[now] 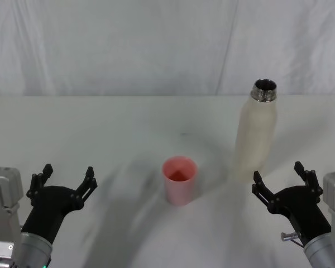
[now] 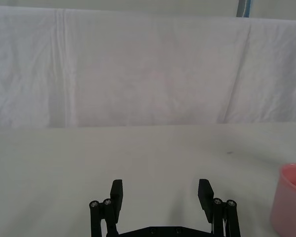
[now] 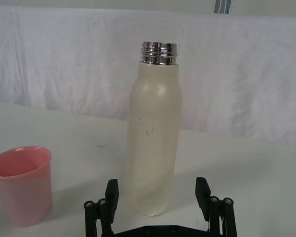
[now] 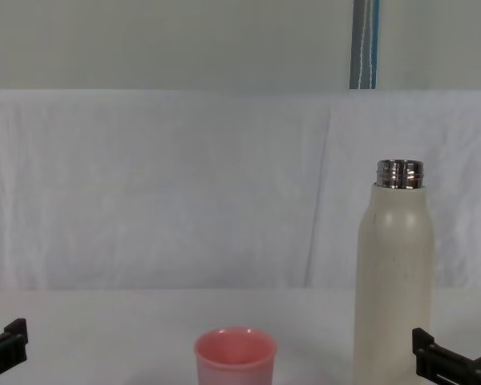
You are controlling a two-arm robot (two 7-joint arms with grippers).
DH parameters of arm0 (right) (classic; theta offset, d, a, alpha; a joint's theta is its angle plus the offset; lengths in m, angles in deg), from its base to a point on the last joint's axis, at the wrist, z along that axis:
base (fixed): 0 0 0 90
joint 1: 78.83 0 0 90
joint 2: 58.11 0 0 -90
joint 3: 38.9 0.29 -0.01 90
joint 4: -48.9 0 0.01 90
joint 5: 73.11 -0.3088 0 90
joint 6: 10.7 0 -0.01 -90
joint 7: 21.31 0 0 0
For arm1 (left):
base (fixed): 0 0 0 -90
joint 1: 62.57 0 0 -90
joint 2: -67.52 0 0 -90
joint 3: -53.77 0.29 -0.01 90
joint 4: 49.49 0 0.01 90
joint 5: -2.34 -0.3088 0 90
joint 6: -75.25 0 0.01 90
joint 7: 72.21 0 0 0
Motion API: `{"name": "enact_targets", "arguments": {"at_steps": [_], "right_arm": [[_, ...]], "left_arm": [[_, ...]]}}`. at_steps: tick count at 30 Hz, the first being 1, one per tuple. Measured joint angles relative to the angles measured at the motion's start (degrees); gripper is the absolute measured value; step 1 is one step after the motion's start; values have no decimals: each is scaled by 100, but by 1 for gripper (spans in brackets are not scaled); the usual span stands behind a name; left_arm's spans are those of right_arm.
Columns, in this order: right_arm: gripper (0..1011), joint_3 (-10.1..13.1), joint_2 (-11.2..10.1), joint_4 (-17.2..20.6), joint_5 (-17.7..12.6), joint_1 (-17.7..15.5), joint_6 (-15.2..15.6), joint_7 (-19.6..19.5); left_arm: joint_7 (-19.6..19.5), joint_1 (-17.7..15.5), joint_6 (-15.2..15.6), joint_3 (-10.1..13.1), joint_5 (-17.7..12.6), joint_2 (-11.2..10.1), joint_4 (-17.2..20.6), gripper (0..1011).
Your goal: Grasp the thermos with one hand and pour water into the cup lid.
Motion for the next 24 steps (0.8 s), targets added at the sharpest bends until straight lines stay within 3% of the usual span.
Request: {"name": "enact_targets", "arguments": {"at_steps": [24], "right_arm": [[1003,0,0,0,0,0,0,0]], "left_arm": [[0,0,0,0,0,0,0,1001]]}}
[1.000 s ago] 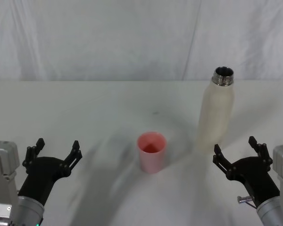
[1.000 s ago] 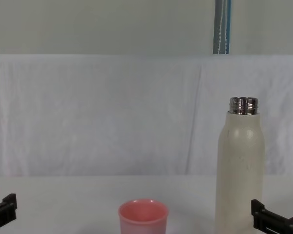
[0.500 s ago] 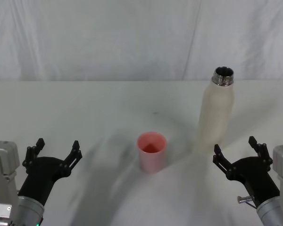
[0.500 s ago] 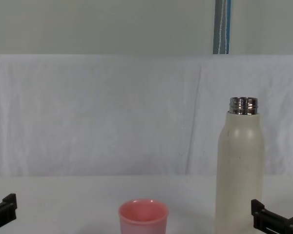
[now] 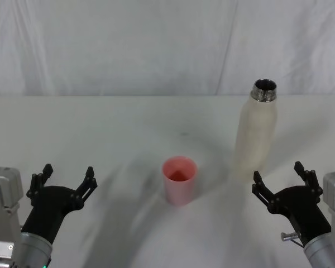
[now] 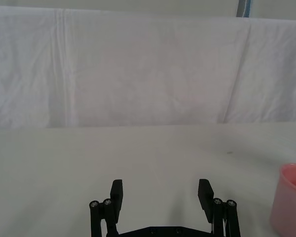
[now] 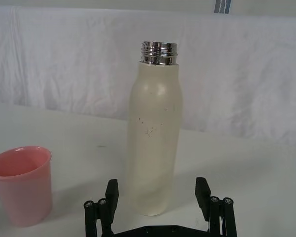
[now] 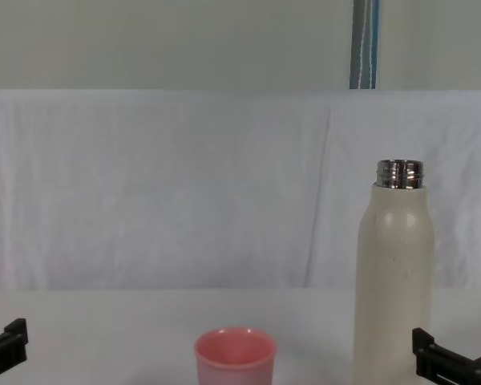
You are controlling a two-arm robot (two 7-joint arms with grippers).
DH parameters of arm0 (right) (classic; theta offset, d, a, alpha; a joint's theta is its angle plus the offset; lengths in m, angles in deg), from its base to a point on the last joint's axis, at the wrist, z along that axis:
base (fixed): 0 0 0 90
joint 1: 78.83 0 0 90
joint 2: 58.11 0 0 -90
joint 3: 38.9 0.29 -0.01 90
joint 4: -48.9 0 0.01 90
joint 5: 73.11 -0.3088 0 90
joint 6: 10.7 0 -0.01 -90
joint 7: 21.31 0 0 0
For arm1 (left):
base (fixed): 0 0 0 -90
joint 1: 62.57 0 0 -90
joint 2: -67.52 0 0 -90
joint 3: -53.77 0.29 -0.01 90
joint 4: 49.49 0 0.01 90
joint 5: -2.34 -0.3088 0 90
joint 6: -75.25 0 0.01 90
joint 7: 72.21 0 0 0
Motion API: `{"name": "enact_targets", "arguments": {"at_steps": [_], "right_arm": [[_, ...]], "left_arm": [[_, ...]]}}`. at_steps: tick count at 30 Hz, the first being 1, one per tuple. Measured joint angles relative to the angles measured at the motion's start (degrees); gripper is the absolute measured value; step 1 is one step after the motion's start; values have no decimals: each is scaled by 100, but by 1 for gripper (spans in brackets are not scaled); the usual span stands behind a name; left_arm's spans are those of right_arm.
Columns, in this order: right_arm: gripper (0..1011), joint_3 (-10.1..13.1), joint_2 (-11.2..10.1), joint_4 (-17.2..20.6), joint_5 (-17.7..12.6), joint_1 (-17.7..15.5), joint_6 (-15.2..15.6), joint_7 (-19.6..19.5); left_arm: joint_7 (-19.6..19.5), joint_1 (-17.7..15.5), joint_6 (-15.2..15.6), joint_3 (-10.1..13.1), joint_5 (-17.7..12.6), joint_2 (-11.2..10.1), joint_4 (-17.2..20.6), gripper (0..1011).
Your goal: Grasp the thermos with one hand and pour water into the cup lid.
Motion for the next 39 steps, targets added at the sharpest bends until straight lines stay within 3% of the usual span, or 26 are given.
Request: {"name": "enact_targets", "arguments": {"at_steps": [12,18,33,39], "right_arm": [[1003,5,3,0,1,0,0,7],[1003,76,26,-11,-9,20,-9,260],[1003,457,61,-177,-720,388,386,1140],[1003,453,-16,-294,-792,627,500,1302]], "left_arm": [[0,0,0,0,0,0,0,1001],[0,0,0,0,0,0,0,1001],[0,0,0,0,0,0,0,1001],[0,0,0,0,0,0,0,1001]]}}
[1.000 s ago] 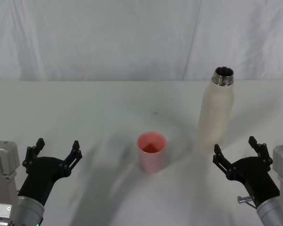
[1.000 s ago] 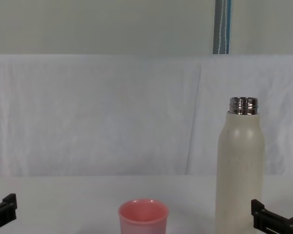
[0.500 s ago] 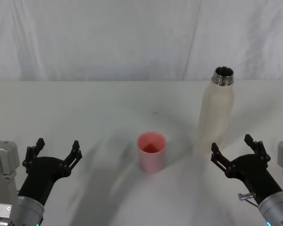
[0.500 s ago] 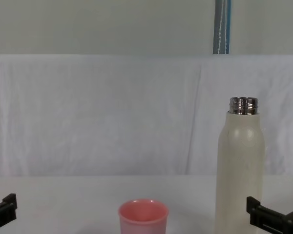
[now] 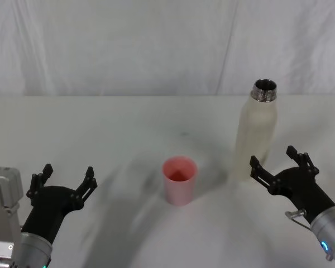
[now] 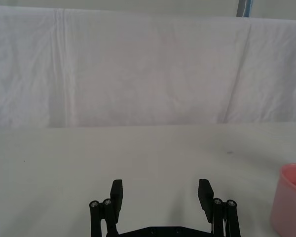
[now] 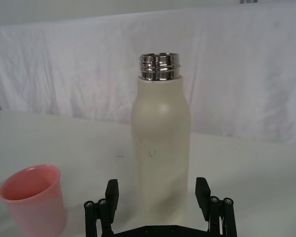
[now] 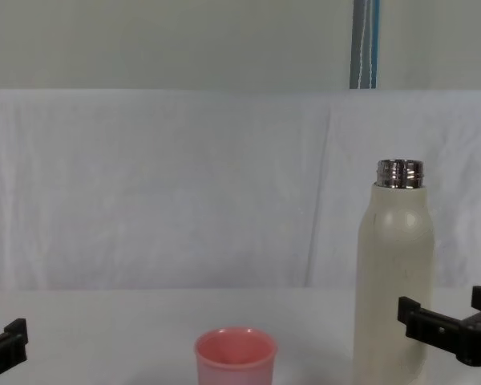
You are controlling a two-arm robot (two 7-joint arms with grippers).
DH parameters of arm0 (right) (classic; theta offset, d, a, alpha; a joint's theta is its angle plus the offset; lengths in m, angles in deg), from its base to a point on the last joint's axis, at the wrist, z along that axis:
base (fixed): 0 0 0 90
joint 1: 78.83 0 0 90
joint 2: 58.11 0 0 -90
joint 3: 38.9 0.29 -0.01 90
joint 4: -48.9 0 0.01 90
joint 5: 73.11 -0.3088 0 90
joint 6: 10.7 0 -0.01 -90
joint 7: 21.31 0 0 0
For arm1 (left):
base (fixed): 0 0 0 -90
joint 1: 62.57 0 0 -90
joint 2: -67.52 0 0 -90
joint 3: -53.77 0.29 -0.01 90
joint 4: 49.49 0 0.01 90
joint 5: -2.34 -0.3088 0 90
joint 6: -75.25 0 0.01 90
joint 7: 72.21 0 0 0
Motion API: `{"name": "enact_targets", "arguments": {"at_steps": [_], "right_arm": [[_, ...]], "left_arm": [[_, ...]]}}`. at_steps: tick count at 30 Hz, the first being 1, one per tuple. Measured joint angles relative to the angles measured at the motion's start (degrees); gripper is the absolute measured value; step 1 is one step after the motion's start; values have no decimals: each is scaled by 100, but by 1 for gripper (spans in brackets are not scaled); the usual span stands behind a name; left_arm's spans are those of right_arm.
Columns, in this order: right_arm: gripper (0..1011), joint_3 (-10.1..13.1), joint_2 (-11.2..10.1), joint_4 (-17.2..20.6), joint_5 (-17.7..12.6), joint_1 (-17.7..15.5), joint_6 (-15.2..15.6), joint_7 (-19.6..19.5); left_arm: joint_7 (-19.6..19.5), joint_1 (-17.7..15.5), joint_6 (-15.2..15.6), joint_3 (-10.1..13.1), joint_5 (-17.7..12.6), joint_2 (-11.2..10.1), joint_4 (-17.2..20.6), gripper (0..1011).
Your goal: Grasp the thermos with one hand and pour water into the cup lid.
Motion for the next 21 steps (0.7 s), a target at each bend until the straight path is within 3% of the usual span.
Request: {"name": "enact_targets", "arguments": {"at_steps": [21], "right_arm": [[1003,-177,-90,-525,-1,631,94,142]], "left_arm": [[0,0,0,0,0,0,0,1001]]}}
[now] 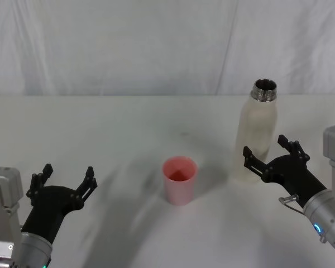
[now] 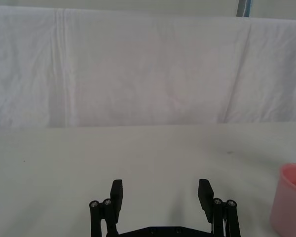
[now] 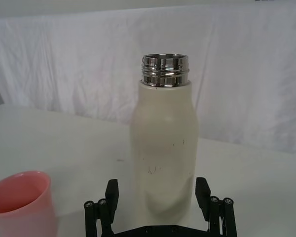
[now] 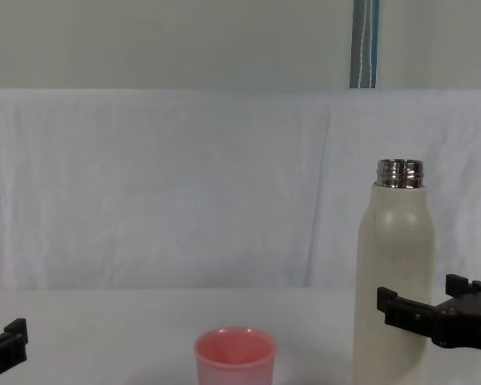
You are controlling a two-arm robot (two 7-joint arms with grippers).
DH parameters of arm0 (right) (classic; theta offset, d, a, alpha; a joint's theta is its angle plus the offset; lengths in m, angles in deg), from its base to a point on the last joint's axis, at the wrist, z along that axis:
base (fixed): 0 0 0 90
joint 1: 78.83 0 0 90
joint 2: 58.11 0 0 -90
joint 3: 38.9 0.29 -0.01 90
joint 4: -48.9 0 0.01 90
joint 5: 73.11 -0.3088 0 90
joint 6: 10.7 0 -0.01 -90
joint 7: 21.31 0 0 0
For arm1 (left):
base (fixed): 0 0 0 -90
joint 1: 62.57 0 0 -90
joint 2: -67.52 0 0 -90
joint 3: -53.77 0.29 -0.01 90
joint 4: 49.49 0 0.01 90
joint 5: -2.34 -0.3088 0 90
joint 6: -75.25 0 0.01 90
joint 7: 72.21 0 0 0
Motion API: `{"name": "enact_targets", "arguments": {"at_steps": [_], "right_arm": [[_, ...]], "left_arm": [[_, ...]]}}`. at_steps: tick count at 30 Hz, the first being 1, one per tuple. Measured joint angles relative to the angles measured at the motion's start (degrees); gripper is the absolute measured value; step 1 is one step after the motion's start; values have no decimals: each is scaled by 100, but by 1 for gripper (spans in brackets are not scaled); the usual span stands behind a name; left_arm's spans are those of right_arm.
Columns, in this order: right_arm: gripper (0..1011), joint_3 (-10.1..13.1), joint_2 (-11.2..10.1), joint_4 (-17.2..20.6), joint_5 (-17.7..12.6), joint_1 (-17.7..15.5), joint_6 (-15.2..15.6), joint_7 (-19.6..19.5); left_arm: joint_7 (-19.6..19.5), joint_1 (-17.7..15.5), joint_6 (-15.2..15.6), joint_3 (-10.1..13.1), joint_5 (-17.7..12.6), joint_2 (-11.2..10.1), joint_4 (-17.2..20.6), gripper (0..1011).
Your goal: Grasp the thermos with one hand and pour water into the cup lid.
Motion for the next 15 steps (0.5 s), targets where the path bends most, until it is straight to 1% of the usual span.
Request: {"name": "enact_targets", "arguments": {"at_steps": [15], "right_arm": [[1003,-48,164,-435,-26,309,-51,-70]], "left_arm": [[0,0,0,0,0,0,0,1001]]}}
